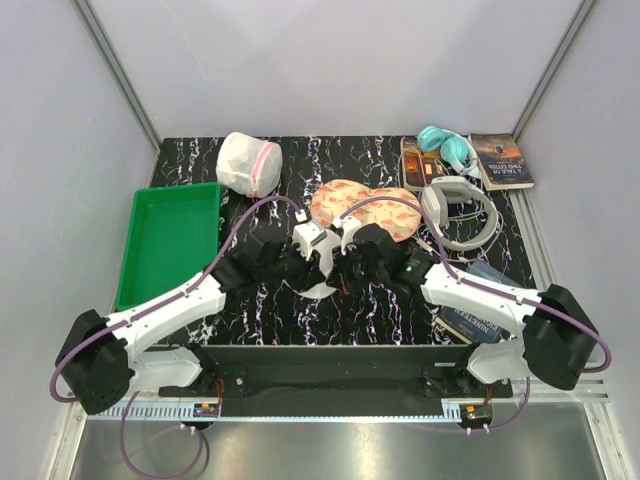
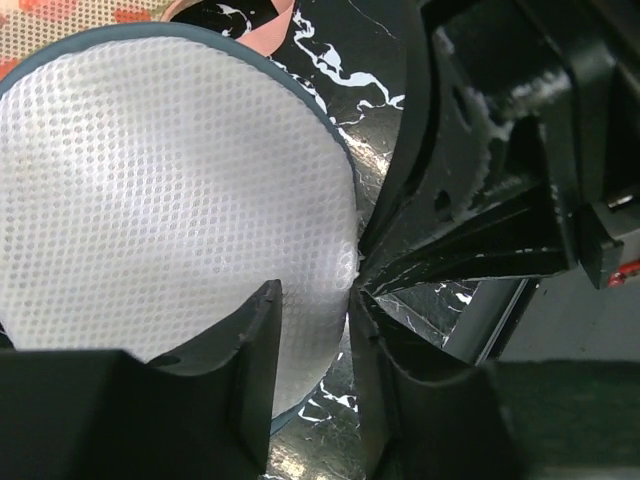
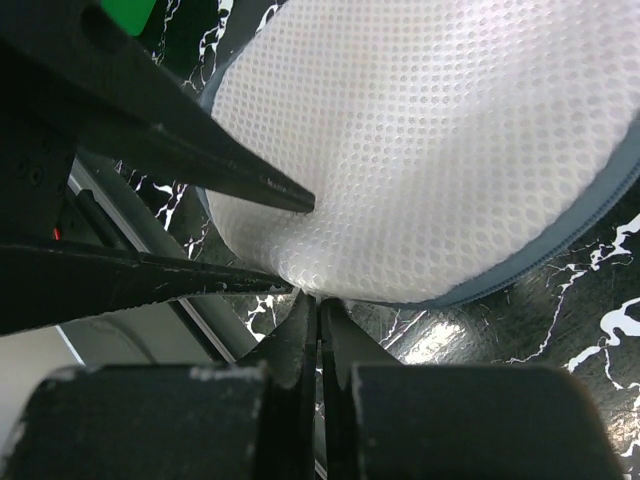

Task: Unzip the laundry bag and remove the bra

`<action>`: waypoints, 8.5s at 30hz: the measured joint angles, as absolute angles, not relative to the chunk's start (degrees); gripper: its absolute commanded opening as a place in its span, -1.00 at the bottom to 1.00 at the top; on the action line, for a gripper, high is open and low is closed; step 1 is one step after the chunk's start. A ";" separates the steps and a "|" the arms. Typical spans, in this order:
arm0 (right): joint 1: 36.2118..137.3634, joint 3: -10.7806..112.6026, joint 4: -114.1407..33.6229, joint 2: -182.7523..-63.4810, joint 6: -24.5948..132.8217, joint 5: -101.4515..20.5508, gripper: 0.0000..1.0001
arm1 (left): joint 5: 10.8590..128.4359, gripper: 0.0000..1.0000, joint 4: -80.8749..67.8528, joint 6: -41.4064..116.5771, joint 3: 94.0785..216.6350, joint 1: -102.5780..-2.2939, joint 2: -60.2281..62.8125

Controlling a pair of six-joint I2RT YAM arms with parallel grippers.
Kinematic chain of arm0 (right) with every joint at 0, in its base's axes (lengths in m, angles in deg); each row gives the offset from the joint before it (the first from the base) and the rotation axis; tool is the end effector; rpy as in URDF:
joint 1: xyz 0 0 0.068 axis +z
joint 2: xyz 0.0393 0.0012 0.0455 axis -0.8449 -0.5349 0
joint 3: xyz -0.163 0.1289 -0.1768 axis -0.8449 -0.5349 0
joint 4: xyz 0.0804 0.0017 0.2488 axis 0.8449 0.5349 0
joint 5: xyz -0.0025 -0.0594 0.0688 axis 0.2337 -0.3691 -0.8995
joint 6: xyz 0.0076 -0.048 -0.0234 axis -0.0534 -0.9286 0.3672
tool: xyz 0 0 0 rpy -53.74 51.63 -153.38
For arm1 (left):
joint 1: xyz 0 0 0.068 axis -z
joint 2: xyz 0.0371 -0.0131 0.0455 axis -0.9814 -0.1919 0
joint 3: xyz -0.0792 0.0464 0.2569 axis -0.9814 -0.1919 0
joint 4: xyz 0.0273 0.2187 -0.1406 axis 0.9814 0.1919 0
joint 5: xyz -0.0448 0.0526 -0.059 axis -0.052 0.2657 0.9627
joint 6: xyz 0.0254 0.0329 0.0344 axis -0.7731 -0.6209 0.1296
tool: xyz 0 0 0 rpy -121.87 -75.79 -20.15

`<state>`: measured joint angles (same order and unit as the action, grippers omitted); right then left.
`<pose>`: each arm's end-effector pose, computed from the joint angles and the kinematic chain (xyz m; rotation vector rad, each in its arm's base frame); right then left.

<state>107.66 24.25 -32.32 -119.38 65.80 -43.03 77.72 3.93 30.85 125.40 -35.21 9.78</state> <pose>0.1837 0.2288 0.2420 -0.7352 2.2221 0.8306 0.1771 -0.1834 0.2495 0.9030 2.0386 -0.7868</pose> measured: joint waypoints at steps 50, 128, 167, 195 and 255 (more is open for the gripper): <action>98.50 23.22 -27.73 -116.03 64.88 -55.44 -1.00 | 70.42 0.41 7.93 30.87 127.74 -29.86 12.43; 97.25 19.29 -29.46 -113.19 69.80 -58.98 -1.00 | 72.74 0.26 7.52 32.75 131.94 -29.79 5.37; 90.41 23.07 -27.66 -120.82 67.05 -58.59 -1.00 | 74.69 0.14 3.78 30.19 125.62 -29.88 10.02; 94.85 22.83 -27.62 -116.12 69.06 -59.27 -1.00 | 74.45 -0.94 3.17 35.66 132.31 -29.88 2.37; 94.92 24.77 -24.21 -116.16 65.23 -59.49 -1.00 | 73.83 0.01 1.50 37.95 130.06 -29.72 6.05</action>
